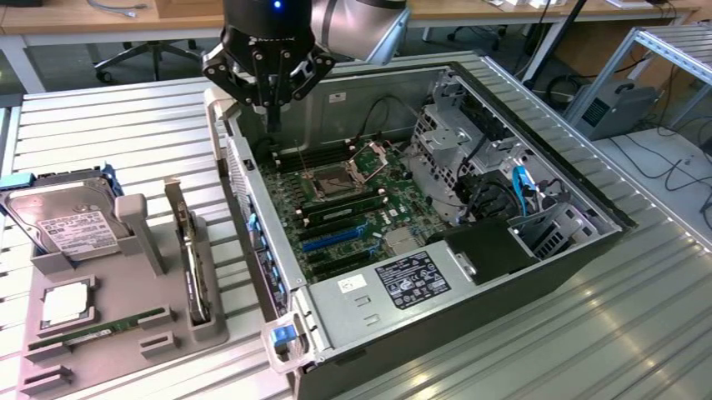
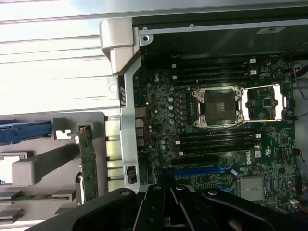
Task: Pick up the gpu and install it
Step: 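Reach for the gpu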
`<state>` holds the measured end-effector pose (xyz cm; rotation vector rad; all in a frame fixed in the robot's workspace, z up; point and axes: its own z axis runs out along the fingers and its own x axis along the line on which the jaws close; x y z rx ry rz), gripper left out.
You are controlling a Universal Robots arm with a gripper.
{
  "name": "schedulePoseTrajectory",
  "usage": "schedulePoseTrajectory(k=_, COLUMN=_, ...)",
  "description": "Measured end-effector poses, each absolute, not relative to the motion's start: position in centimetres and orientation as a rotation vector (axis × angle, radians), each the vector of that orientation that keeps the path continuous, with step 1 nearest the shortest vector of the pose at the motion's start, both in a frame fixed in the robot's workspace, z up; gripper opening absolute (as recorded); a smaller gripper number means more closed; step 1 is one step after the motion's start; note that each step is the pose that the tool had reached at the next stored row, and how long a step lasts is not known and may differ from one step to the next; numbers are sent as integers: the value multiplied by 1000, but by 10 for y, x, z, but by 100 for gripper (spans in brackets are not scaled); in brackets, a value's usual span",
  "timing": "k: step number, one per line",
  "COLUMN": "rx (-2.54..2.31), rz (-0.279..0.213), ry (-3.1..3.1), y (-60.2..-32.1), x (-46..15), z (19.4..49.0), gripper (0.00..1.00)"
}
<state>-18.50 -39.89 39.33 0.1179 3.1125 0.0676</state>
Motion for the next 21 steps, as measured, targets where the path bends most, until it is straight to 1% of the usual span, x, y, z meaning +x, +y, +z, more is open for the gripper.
schedulePoseTrajectory(k=21, rx=118, rz=67, ry=3113, y=-399, x=-192, z=393, gripper=11)
